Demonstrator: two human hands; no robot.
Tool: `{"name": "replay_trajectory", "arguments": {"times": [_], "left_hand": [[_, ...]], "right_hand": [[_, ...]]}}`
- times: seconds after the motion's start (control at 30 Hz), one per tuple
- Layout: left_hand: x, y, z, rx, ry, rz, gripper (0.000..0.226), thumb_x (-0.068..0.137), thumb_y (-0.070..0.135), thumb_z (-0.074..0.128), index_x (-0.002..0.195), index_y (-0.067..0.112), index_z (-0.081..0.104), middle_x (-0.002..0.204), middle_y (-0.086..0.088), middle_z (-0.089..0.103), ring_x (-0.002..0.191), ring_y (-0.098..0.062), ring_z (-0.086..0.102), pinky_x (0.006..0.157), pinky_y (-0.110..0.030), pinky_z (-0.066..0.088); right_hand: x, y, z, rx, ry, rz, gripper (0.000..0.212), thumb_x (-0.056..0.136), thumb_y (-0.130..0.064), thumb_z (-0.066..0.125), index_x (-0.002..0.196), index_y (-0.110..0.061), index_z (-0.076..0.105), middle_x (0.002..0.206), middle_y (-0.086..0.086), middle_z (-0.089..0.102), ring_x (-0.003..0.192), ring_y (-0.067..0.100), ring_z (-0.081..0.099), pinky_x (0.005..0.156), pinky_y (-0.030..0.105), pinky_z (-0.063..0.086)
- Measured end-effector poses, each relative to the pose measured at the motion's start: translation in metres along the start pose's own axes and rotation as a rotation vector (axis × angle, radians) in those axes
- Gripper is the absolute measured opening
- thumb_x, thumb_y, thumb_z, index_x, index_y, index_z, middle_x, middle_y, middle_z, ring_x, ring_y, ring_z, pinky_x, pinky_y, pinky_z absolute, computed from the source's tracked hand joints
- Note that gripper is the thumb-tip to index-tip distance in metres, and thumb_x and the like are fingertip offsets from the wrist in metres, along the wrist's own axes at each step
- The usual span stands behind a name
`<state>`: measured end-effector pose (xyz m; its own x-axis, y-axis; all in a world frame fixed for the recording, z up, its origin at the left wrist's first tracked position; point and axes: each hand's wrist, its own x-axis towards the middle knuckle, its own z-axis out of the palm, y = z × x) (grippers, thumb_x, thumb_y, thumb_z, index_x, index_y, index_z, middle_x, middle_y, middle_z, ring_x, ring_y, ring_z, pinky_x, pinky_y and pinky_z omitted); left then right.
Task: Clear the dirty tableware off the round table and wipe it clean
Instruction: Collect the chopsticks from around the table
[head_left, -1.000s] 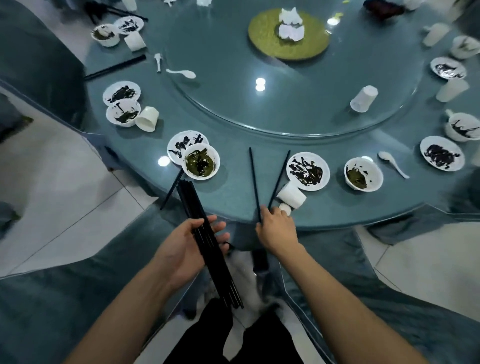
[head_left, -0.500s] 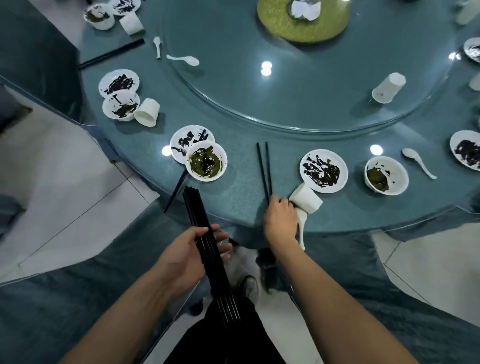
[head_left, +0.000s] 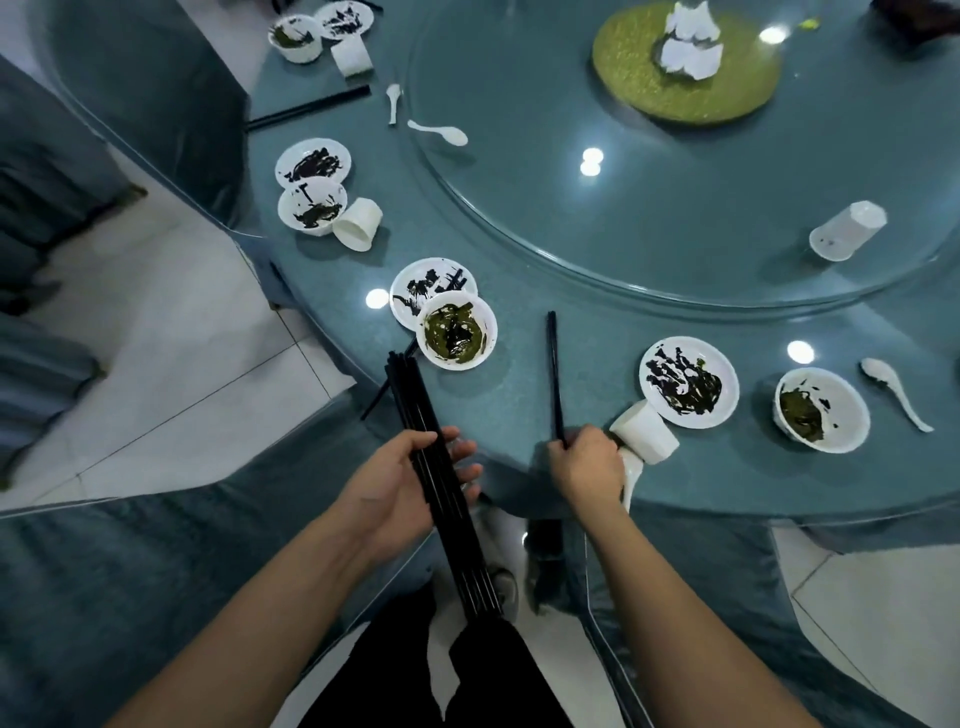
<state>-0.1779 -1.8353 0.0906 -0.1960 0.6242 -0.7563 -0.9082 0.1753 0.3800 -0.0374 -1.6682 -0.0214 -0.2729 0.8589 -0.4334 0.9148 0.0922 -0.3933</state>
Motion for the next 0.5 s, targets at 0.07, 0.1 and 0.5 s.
{"name": "replay_trajectory", "arguments": {"times": [0.07,0.1,0.5], "left_hand": [[0.0,0.004,-0.006,-0.01,0.014,-0.004,0.025,0.097,0.019,0.048,0.112,0.006,0.062,0.102,-0.015,0.069,0.09,-0.03,0.065,0.091,-0.047,0.05],[0.001,0.007,-0.01,-0.011,0.023,-0.006,0.024,0.097,0.019,0.048,0.112,0.006,0.062,0.102,-0.015,0.069,0.089,-0.03,0.066,0.089,-0.047,0.051],[0.009,0.044,-0.035,-0.029,0.031,0.035,0.029,0.097,0.014,0.044,0.089,0.009,0.072,0.094,-0.012,0.068,0.085,-0.027,0.064,0.085,-0.044,0.05]], "right_hand": [[-0.009,-0.005,-0.006,0.122,-0.017,0.004,0.023,0.084,-0.028,0.061,0.066,-0.013,0.061,0.081,0.016,0.071,0.085,0.037,0.067,0.075,0.038,0.053],[-0.016,-0.008,-0.009,0.172,-0.014,0.002,0.023,0.085,-0.026,0.063,0.065,-0.014,0.061,0.079,0.015,0.071,0.085,0.036,0.067,0.074,0.037,0.052],[-0.115,-0.088,-0.017,0.342,-0.303,-0.361,0.014,0.084,-0.023,0.071,0.074,-0.017,0.062,0.057,-0.009,0.059,0.052,0.002,0.05,0.056,0.018,0.04]]}}
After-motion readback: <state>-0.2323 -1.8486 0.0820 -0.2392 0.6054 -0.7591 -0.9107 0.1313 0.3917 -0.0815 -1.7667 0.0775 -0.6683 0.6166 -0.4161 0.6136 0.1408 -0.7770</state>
